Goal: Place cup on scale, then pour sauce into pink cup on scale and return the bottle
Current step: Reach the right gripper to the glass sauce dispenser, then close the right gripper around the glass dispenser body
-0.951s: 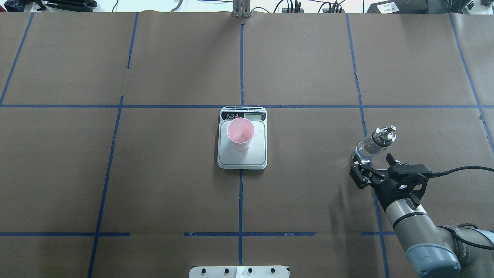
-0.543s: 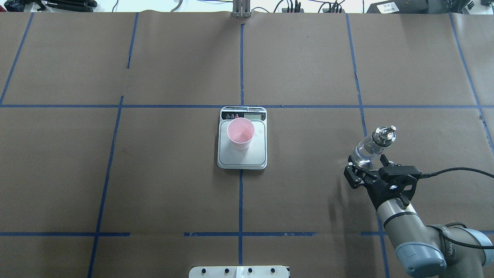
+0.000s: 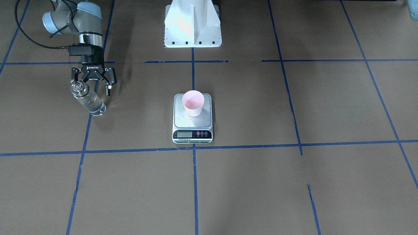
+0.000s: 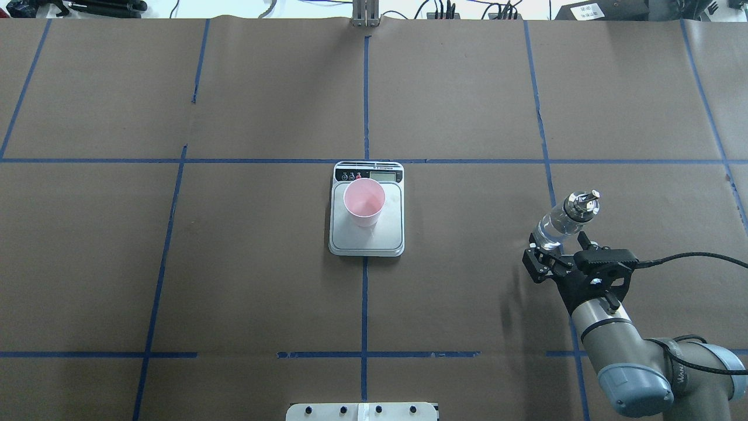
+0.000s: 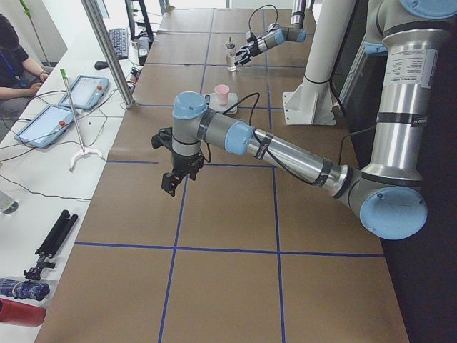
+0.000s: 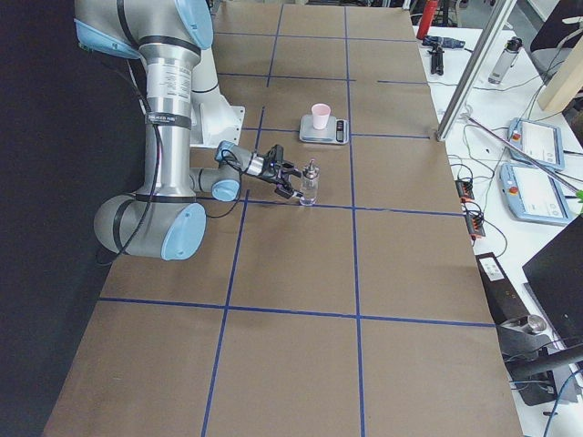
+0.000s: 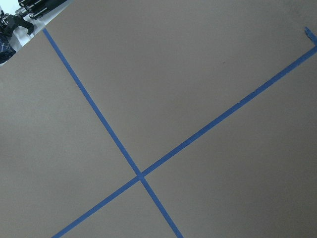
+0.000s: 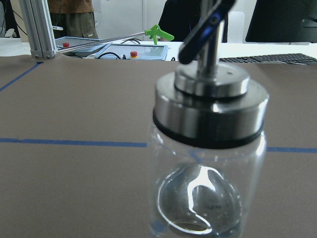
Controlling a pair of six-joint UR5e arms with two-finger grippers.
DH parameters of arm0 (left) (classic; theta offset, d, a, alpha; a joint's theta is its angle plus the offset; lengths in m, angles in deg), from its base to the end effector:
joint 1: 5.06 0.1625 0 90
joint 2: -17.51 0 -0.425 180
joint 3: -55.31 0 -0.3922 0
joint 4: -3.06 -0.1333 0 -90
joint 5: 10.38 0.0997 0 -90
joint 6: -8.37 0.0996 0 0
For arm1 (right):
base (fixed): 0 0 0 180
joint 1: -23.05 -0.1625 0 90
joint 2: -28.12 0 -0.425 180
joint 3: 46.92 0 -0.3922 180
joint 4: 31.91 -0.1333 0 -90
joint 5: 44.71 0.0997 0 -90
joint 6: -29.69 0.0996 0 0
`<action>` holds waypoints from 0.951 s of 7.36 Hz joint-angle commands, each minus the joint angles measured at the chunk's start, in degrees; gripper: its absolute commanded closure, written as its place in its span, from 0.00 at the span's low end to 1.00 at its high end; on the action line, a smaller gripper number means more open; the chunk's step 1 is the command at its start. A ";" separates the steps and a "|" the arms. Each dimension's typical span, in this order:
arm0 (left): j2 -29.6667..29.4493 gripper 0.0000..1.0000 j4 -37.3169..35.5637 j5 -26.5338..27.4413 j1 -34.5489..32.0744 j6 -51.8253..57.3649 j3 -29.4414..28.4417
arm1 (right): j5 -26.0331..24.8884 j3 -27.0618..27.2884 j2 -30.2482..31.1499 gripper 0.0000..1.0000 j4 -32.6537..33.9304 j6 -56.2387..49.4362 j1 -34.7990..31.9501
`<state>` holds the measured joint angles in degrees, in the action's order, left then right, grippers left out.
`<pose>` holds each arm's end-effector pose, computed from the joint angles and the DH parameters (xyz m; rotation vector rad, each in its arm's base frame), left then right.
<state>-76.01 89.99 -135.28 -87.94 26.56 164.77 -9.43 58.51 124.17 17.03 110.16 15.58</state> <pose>-0.0127 -0.5143 0.4764 0.3979 0.5744 0.5297 -0.4183 -0.2713 0.4810 0.9995 -0.6693 0.3880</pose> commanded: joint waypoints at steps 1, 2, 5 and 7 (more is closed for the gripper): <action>0.00 0.00 -0.01 0.00 0.00 0.00 0.06 | 0.06 -1.18 0.01 0.00 0.01 0.04 -0.96; 0.00 0.00 0.08 0.00 0.00 0.00 0.06 | 0.15 -2.32 -0.16 0.00 0.01 0.04 -1.66; 0.00 0.00 -0.01 0.00 0.00 0.00 0.32 | 0.41 -3.72 -2.69 0.00 0.10 -0.05 -3.07; 0.00 0.00 -0.01 0.00 0.00 0.00 0.41 | 0.59 -6.54 -5.69 0.00 0.10 -0.31 -4.38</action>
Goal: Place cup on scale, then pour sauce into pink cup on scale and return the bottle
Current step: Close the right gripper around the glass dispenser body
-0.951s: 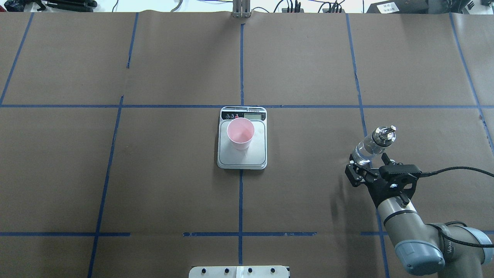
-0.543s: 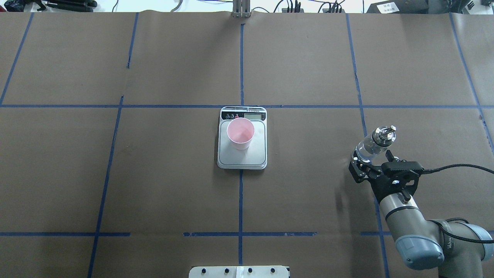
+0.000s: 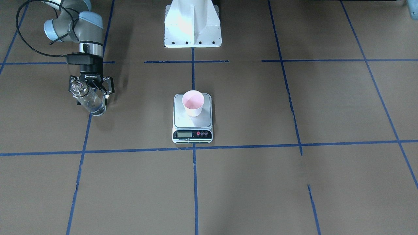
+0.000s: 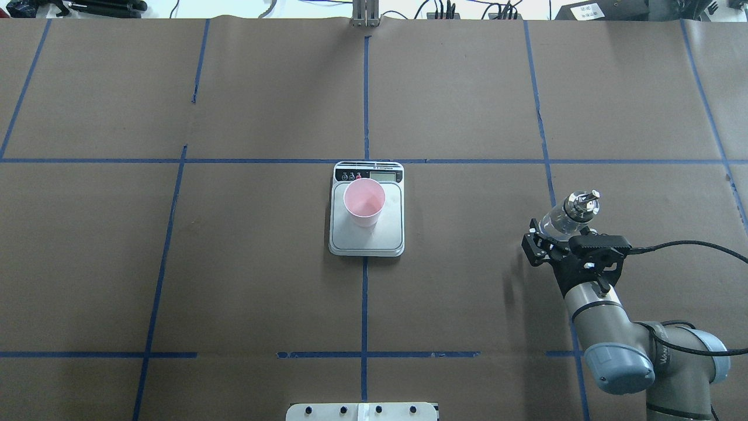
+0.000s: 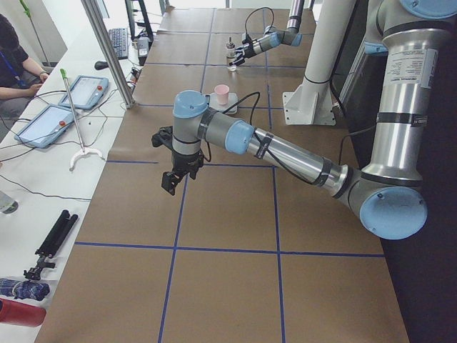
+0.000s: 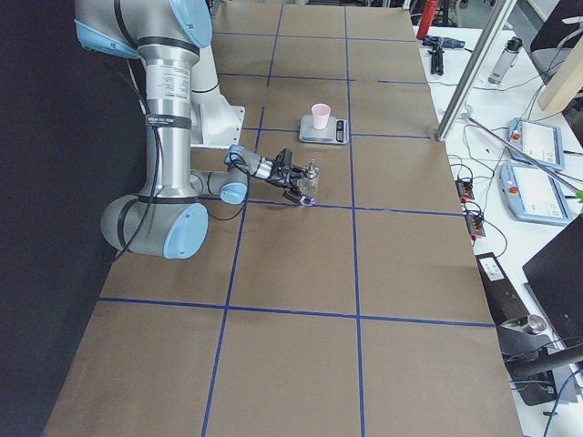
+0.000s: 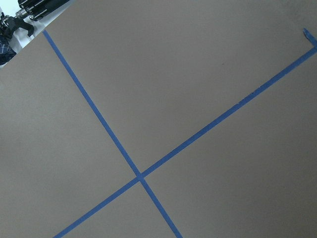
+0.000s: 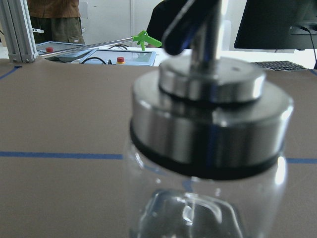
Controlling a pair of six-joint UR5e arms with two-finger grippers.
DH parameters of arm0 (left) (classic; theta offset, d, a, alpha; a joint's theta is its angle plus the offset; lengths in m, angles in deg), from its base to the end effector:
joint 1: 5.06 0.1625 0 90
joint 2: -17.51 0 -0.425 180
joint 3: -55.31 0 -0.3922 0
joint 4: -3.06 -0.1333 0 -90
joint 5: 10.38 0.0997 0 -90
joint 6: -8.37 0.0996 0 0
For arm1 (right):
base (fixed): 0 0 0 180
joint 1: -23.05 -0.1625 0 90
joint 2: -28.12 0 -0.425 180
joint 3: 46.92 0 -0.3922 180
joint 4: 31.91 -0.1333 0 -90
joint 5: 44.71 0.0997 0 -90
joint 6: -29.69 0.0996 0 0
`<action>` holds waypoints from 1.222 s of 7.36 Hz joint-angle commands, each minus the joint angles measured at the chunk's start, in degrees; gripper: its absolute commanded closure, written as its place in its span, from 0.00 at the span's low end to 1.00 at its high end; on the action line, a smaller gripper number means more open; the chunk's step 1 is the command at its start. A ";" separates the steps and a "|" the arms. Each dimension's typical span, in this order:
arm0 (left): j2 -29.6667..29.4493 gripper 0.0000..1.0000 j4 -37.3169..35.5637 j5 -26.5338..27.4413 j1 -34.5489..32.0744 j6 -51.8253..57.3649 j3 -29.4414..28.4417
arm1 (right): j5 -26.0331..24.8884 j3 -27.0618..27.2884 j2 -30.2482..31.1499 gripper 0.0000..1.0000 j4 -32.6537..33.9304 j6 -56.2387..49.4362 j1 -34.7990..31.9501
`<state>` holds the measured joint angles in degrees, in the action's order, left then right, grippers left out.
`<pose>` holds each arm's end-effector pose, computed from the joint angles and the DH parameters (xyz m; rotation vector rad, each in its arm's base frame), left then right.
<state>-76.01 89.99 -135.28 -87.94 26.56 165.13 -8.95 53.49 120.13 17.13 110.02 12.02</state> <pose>-0.0128 -0.5136 0.4734 0.4040 0.5736 0.5314 -0.4323 -0.3024 0.4922 1.0149 -0.6231 0.4278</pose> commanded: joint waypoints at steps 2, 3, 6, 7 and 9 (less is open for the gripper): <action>0.00 0.00 0.00 0.00 0.00 -0.09 0.13 | 0.11 -1.80 -1.66 0.00 -0.08 -0.17 -1.10; 0.00 0.00 0.00 0.00 0.00 -0.09 0.04 | 0.11 -1.80 -1.57 0.07 -0.08 -0.17 -1.18; 0.00 0.00 0.00 0.00 0.00 -0.09 -0.05 | -0.33 -1.71 -1.66 0.72 -0.26 0.01 -1.10; 0.00 0.00 0.00 0.00 0.00 -0.09 -0.14 | -0.51 -1.62 -1.66 1.00 -0.35 0.09 -1.10; 0.00 0.00 0.00 0.00 0.00 -0.09 -0.22 | -1.47 -0.49 -1.57 1.00 -0.35 -0.17 -1.19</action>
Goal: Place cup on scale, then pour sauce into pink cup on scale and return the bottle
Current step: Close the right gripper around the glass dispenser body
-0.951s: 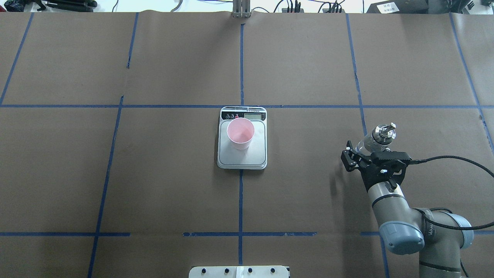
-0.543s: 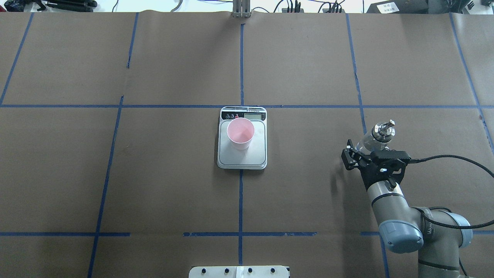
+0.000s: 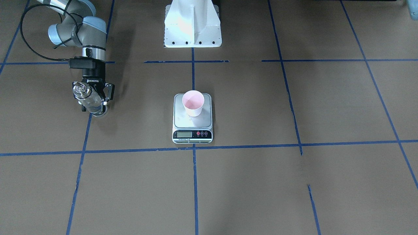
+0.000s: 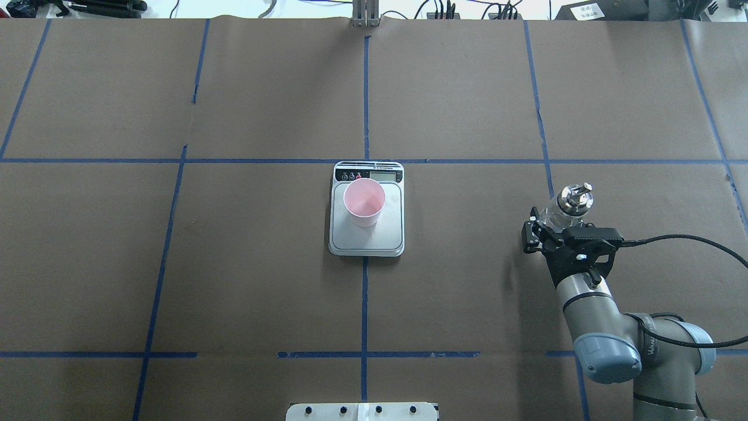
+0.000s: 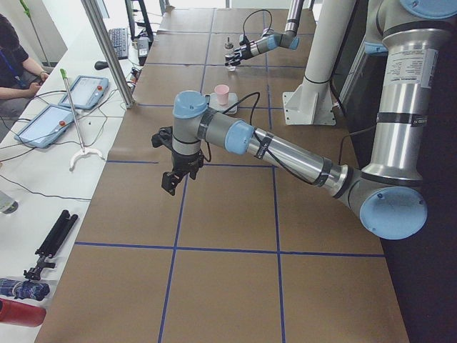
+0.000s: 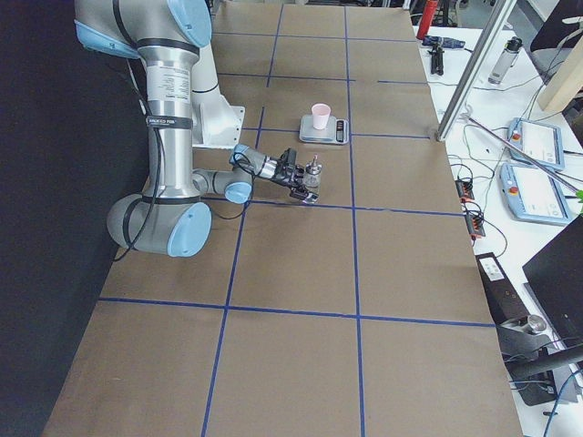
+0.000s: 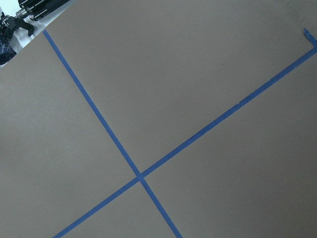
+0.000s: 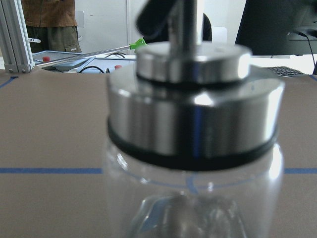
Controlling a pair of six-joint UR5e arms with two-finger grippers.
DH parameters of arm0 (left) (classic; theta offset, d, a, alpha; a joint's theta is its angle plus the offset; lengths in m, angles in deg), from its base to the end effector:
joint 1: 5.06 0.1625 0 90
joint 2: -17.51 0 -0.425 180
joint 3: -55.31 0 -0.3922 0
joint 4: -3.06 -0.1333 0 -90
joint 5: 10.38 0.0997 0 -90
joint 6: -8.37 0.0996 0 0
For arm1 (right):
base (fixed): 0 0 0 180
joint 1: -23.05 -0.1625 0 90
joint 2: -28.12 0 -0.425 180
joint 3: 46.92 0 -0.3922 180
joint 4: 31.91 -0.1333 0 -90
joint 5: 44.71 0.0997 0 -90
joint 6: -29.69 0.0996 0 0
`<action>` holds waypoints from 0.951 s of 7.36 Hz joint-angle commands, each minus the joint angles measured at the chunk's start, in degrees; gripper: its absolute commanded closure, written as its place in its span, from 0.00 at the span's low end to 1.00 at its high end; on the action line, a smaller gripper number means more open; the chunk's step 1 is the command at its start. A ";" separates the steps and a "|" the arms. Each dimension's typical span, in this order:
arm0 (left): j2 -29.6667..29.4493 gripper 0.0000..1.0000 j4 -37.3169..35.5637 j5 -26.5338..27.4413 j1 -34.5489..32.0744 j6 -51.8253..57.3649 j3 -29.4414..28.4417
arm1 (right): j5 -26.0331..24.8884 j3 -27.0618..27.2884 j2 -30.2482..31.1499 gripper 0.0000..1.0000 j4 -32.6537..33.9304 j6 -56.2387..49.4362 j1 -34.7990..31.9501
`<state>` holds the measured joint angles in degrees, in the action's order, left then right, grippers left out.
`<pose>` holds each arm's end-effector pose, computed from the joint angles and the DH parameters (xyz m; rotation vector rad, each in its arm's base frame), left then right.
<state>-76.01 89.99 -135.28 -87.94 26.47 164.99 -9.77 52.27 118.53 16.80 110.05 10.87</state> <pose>-0.0127 -0.5138 0.4746 0.4012 0.5742 0.5292 -0.4359 -0.3140 0.4878 1.0348 -0.6206 0.4578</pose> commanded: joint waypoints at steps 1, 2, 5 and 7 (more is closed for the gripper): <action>0.00 0.00 0.00 0.00 0.00 0.00 -0.08 | -0.84 2.05 0.29 1.00 0.07 -1.07 -0.03; 0.00 0.00 0.00 0.00 0.00 0.00 -0.17 | -0.84 3.28 0.73 1.00 0.16 -5.60 -0.12; 0.35 0.00 0.00 0.00 -0.18 0.09 -0.17 | -2.59 6.98 -0.22 1.00 0.51 -13.35 0.05; 0.35 0.00 0.00 0.00 -0.26 0.00 -0.25 | -3.30 6.37 -4.34 1.00 1.04 -22.03 0.32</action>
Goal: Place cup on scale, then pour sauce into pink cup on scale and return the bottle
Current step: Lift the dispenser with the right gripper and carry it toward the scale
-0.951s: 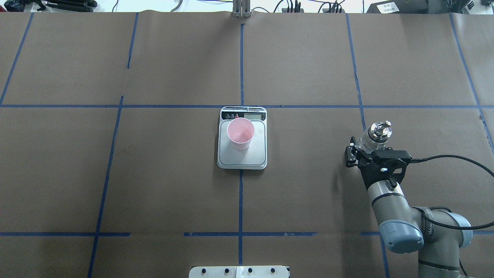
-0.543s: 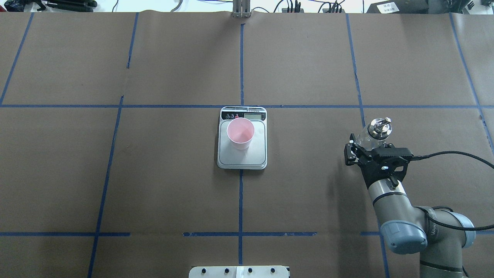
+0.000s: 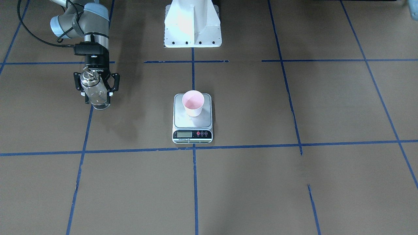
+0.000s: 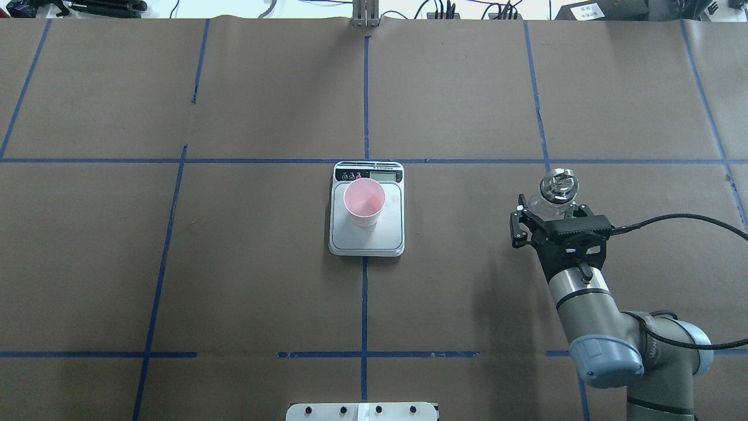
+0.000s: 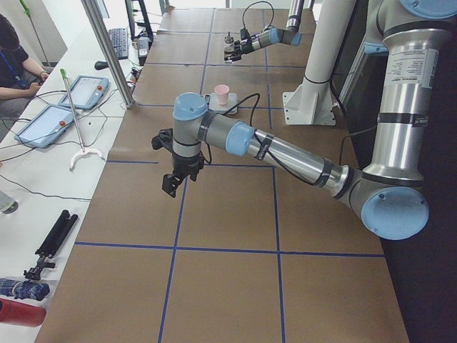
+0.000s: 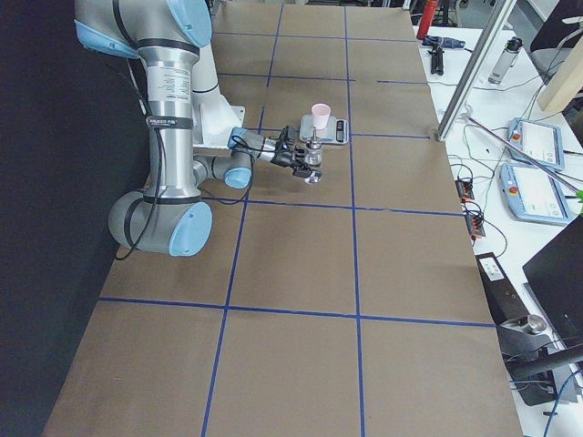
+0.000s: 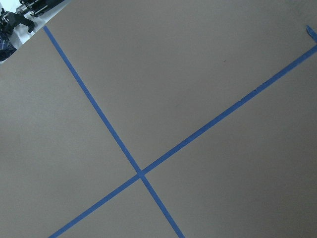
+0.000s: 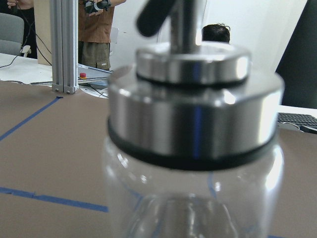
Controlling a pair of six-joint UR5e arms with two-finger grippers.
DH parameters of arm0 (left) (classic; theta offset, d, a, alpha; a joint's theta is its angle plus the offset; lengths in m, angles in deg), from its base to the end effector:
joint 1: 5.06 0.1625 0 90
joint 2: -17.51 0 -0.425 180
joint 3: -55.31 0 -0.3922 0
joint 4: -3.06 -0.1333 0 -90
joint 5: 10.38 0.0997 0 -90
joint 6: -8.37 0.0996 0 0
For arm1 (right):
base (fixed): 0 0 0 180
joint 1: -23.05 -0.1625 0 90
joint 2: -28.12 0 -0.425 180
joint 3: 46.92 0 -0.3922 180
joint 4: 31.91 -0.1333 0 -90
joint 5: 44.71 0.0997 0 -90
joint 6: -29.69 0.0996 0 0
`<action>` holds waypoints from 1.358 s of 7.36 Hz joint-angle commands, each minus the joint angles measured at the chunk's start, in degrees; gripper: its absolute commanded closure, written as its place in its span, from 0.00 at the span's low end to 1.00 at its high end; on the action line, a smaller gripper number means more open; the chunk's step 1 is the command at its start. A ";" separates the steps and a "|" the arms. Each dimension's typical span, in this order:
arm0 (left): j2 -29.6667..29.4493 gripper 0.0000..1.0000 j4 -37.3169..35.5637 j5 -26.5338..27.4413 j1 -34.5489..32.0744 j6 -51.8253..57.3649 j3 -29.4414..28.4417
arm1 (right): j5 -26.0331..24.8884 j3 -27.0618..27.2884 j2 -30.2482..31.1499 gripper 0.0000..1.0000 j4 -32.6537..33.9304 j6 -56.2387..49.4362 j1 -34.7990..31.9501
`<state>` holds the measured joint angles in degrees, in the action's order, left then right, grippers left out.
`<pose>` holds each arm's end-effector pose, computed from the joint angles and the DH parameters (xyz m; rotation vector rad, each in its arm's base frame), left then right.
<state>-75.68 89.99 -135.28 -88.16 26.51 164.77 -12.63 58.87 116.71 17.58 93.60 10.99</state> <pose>-0.0149 -0.5124 0.4794 0.3930 0.5744 0.5235 -0.4269 -0.3138 0.4154 1.1604 -0.5610 0.2979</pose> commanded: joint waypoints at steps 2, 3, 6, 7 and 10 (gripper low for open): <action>0.02 0.00 0.00 -0.09 -0.04 -0.03 -0.12 | -2.26 -0.31 -4.82 1.00 5.15 -6.52 0.63; 0.02 0.00 0.00 -0.09 -0.22 -0.03 -0.12 | -3.23 0.12 -6.22 1.00 5.53 -6.60 0.55; 0.54 0.00 0.00 -0.09 -0.31 -0.03 -0.12 | -5.35 -0.22 -9.74 1.00 8.25 -11.52 2.74; 0.64 0.00 -0.09 -0.09 -0.74 -0.03 -0.12 | -7.35 -0.40 -9.75 1.00 8.43 -11.53 2.75; 1.86 0.00 0.00 -2.46 -0.75 -0.03 -0.12 | -7.99 -0.75 -11.75 1.00 17.86 -11.61 1.79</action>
<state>-74.28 89.98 -137.12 -88.90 26.47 164.65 -20.56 58.11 106.43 29.37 82.08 13.44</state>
